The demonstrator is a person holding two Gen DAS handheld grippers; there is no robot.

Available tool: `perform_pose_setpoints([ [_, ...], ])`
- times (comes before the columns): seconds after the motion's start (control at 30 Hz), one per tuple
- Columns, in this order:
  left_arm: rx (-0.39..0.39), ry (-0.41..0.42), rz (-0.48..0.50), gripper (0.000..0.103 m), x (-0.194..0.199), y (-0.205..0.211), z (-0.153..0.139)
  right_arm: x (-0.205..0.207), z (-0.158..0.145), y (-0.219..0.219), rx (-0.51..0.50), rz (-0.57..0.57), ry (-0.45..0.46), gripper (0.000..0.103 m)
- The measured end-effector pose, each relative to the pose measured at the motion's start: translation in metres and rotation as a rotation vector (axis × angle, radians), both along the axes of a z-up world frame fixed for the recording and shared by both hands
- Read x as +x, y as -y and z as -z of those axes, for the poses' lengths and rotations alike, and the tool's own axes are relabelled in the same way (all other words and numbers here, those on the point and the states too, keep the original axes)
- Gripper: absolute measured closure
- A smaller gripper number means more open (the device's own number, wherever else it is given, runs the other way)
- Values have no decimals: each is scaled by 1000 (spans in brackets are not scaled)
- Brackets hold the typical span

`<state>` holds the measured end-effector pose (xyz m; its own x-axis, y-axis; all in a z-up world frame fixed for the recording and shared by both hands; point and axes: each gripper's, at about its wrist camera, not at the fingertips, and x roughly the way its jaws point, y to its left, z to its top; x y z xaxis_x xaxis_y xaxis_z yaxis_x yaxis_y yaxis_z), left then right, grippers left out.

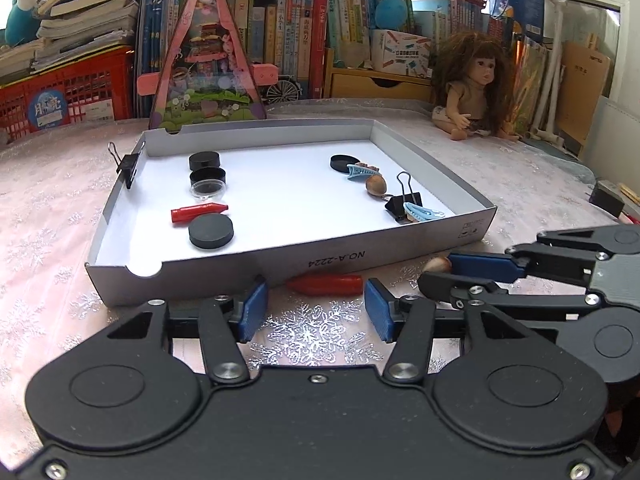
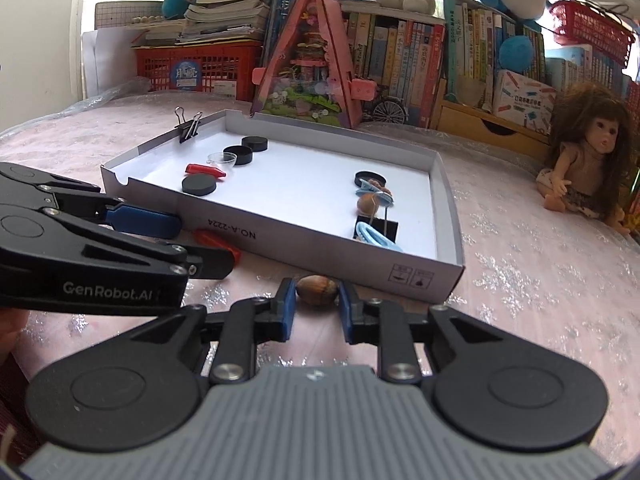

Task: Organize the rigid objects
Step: 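Grasp the brown nut in front of the tray with the right tool, then grasp the red stick with the left tool while the right tool holds the nut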

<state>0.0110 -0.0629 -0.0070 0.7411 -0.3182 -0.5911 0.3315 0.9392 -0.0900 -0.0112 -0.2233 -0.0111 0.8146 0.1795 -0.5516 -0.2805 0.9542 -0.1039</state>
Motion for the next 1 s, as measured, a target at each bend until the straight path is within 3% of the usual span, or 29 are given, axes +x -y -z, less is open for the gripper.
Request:
perform_pose_setpoints([
  [0.5, 74, 57, -59, 49, -3, 13, 9, -4, 3, 0, 39, 37, -2, 74],
  [1.0, 66, 71, -67, 55, -6, 11, 11, -2, 4, -6, 28, 38, 3, 74],
])
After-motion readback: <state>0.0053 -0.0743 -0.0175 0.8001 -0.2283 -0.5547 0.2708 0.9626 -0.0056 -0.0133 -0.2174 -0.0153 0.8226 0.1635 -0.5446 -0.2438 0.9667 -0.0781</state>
